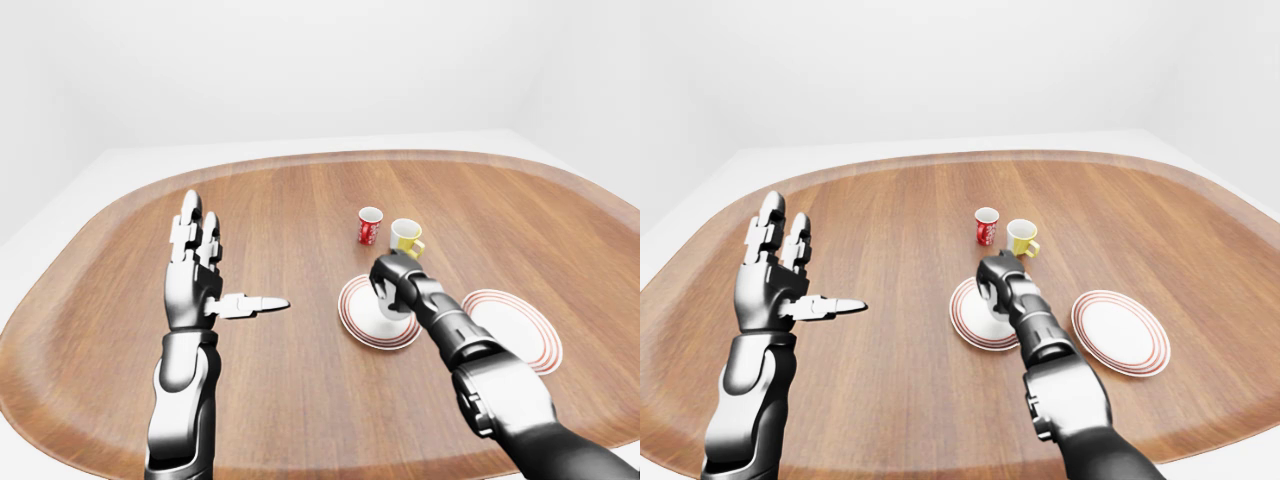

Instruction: Put the white mug on the left plate.

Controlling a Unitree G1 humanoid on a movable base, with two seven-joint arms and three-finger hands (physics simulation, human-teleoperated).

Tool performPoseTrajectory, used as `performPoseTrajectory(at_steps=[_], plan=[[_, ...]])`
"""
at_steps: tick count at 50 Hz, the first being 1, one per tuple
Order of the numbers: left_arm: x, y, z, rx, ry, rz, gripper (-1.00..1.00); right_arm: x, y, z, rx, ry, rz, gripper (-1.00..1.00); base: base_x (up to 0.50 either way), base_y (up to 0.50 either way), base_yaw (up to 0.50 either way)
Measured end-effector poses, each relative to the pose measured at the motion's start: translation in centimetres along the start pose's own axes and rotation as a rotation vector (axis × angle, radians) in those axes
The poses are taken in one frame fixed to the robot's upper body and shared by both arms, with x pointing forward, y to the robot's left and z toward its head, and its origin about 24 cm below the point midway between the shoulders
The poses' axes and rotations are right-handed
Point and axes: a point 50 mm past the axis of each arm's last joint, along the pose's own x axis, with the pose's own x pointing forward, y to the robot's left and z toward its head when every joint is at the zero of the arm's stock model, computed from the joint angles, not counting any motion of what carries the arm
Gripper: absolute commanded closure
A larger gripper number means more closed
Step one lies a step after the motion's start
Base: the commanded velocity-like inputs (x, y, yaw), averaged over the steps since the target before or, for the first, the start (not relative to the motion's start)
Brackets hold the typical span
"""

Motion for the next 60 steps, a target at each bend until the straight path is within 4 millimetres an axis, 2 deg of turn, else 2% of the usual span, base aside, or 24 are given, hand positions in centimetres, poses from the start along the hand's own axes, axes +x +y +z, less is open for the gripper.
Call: performPoseTrajectory(at_steps=[42, 43, 44, 45, 60], plan=[[-0.1, 0.0, 0.1, 0.000, -0.003, 0.000, -1.00, 0.0, 0.6, 0.0, -0.011, 0.004, 0.004, 1.00, 0.00, 0.00, 0.00], [-0.1, 0.0, 0.1, 0.000, -0.003, 0.000, -1.00, 0.0, 0.6, 0.0, -0.011, 0.004, 0.003, 0.47, 0.00, 0.00, 0.00], [-0.1, 0.0, 0.1, 0.000, -0.003, 0.000, -1.00, 0.0, 0.6, 0.0, -0.010, 0.004, 0.003, -0.42, 0.00, 0.00, 0.00], [-0.1, 0.0, 0.1, 0.000, -0.003, 0.000, -1.00, 0.0, 0.6, 0.0, -0.010, 0.004, 0.002, -1.00, 0.00, 0.00, 0.00], [-0.1, 0.0, 0.0, 0.001, 0.001, -0.001, -1.00, -0.1, 1.1, -0.4, 0.009, 0.013, 0.018, -1.00, 0.00, 0.00, 0.00]])
